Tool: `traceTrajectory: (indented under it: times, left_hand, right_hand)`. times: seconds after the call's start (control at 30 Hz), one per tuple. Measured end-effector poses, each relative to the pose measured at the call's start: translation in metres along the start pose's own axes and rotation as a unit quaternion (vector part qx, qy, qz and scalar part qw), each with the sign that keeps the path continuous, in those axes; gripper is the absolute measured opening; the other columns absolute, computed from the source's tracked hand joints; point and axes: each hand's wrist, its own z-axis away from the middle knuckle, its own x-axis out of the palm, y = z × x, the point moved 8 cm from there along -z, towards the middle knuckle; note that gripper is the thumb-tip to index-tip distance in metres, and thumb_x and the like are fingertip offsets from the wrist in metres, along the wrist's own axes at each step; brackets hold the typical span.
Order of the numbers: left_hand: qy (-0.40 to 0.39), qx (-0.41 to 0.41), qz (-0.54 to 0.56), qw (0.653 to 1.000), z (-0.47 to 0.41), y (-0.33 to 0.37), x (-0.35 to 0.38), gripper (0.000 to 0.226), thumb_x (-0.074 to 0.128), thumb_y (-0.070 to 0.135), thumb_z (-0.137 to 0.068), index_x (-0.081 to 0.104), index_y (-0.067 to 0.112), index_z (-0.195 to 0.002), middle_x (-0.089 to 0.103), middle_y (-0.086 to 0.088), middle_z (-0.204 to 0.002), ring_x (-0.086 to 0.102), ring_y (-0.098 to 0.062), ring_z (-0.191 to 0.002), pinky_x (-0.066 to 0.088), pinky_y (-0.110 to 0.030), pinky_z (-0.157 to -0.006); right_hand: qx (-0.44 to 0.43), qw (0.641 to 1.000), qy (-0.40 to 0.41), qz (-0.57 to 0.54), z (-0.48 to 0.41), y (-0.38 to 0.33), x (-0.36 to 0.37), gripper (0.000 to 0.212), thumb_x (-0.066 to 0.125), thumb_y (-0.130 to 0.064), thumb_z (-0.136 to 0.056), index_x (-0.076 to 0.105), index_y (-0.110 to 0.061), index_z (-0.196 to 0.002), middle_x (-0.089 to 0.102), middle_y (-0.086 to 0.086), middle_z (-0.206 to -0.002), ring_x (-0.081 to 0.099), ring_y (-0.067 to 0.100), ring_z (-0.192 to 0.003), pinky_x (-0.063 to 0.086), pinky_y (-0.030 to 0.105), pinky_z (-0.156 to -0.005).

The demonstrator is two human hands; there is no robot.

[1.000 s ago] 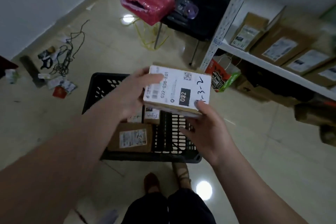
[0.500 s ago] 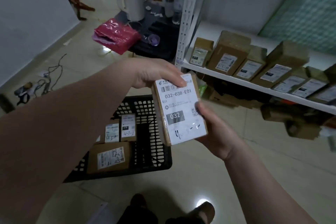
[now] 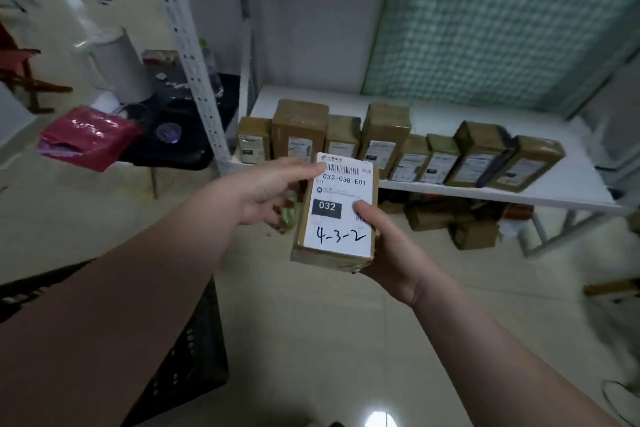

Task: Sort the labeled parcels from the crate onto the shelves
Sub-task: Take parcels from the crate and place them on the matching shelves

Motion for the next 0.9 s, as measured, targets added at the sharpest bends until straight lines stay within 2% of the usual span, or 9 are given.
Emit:
traceTrajectory:
  times: [0.03, 0.1, 0.17, 0.27, 0.4, 0.47, 0.6, 0.77, 0.9]
  left_hand:
    - [-0.012, -0.012, 0.019, 1.0, -0.009, -0.001, 0.021, 0.065, 0.078, 0.051, -0.067, 0.058, 0.028, -0.124, 0.064, -0.006, -0.125, 0.057, -0.03, -0.117, 0.042, -0.057, -0.097]
    - [-0.032, -0.02, 0.042, 0.998, -0.023, 0.003, 0.063, 0.04, 0.07, 0.041, -0.079, 0.063, 0.021, -0.113, 0.073, -0.005, -0.104, 0.066, -0.026, -0.1, 0.049, -0.05, -0.093]
    - [-0.038, -0.032, 0.052, 0.997, -0.036, 0.007, 0.098, 0.028, 0.065, 0.035, -0.085, 0.065, 0.02, -0.109, 0.075, -0.004, -0.095, 0.068, -0.025, -0.094, 0.05, -0.047, -0.09]
    - [-0.054, -0.033, 0.038, 0.997, -0.058, 0.016, 0.141, 0.03, 0.069, 0.03, -0.084, 0.064, 0.022, -0.112, 0.075, -0.004, -0.101, 0.067, -0.026, -0.102, 0.046, -0.053, -0.097]
    - [-0.09, -0.024, -0.008, 0.996, -0.094, 0.03, 0.194, 0.035, 0.07, 0.024, -0.083, 0.059, 0.028, -0.117, 0.074, -0.003, -0.103, 0.067, -0.025, -0.103, 0.047, -0.055, -0.096]
    - [-0.109, -0.019, -0.025, 0.993, -0.112, 0.038, 0.219, 0.042, 0.072, 0.021, -0.082, 0.056, 0.034, -0.118, 0.074, -0.003, -0.103, 0.066, -0.024, -0.105, 0.047, -0.054, -0.096]
    - [-0.149, -0.025, -0.054, 0.987, -0.155, 0.051, 0.264, 0.044, 0.072, 0.015, -0.082, 0.053, 0.042, -0.111, 0.074, -0.004, -0.105, 0.065, -0.024, -0.106, 0.046, -0.052, -0.099]
    - [-0.192, -0.047, -0.07, 0.978, -0.217, 0.084, 0.32, 0.072, 0.075, 0.015, -0.076, 0.04, 0.032, -0.137, 0.074, -0.004, -0.106, 0.063, -0.024, -0.111, 0.038, -0.051, -0.107]
    - [-0.23, -0.032, -0.112, 0.966, -0.256, 0.124, 0.379, 0.067, 0.07, 0.008, -0.082, 0.041, 0.032, -0.138, 0.072, -0.005, -0.109, 0.063, -0.025, -0.11, 0.041, -0.049, -0.106]
  right_hand:
    - [-0.007, 1.0, 0.009, 0.004, 0.002, -0.004, -0.019, 0.083, 0.073, -0.062, -0.062, 0.054, -0.026, -0.134, 0.067, 0.006, -0.125, 0.06, 0.029, -0.121, 0.051, 0.041, -0.092]
    - [-0.017, 1.0, 0.022, 0.007, 0.01, -0.01, -0.056, 0.081, 0.072, -0.061, -0.063, 0.053, -0.027, -0.134, 0.068, 0.005, -0.124, 0.062, 0.028, -0.119, 0.047, 0.045, -0.101]
    - [-0.012, 1.0, 0.028, 0.007, 0.017, -0.012, -0.09, 0.074, 0.07, -0.059, -0.067, 0.053, -0.029, -0.133, 0.069, 0.004, -0.123, 0.063, 0.027, -0.118, 0.047, 0.045, -0.102]
    - [0.001, 0.999, 0.03, 0.014, 0.026, -0.013, -0.134, 0.069, 0.07, -0.056, -0.07, 0.056, -0.029, -0.131, 0.07, 0.005, -0.121, 0.062, 0.029, -0.118, 0.049, 0.044, -0.1]
    - [-0.006, 0.997, 0.075, 0.004, 0.031, -0.024, -0.193, 0.06, 0.071, -0.052, -0.077, 0.058, -0.025, -0.129, 0.072, 0.004, -0.116, 0.068, 0.022, -0.105, 0.054, 0.035, -0.083]
    - [-0.015, 0.995, 0.101, -0.002, 0.028, -0.032, -0.225, 0.058, 0.07, -0.052, -0.078, 0.057, -0.027, -0.129, 0.072, 0.004, -0.116, 0.068, 0.022, -0.105, 0.053, 0.035, -0.082]
    - [-0.025, 0.991, 0.134, -0.018, 0.015, -0.05, -0.283, 0.071, 0.074, -0.055, -0.07, 0.053, -0.027, -0.132, 0.072, 0.006, -0.115, 0.067, 0.026, -0.108, 0.053, 0.039, -0.085]
    - [-0.013, 0.986, 0.165, -0.006, 0.01, -0.082, -0.356, 0.078, 0.083, -0.047, -0.064, 0.053, -0.022, -0.132, 0.074, 0.004, -0.107, 0.071, 0.017, -0.093, 0.055, 0.032, -0.073]
    - [-0.021, 0.979, 0.201, -0.021, 0.016, -0.105, -0.427, 0.088, 0.087, -0.035, -0.062, 0.045, -0.024, -0.139, 0.074, 0.005, -0.108, 0.069, 0.023, -0.102, 0.057, 0.041, -0.08]
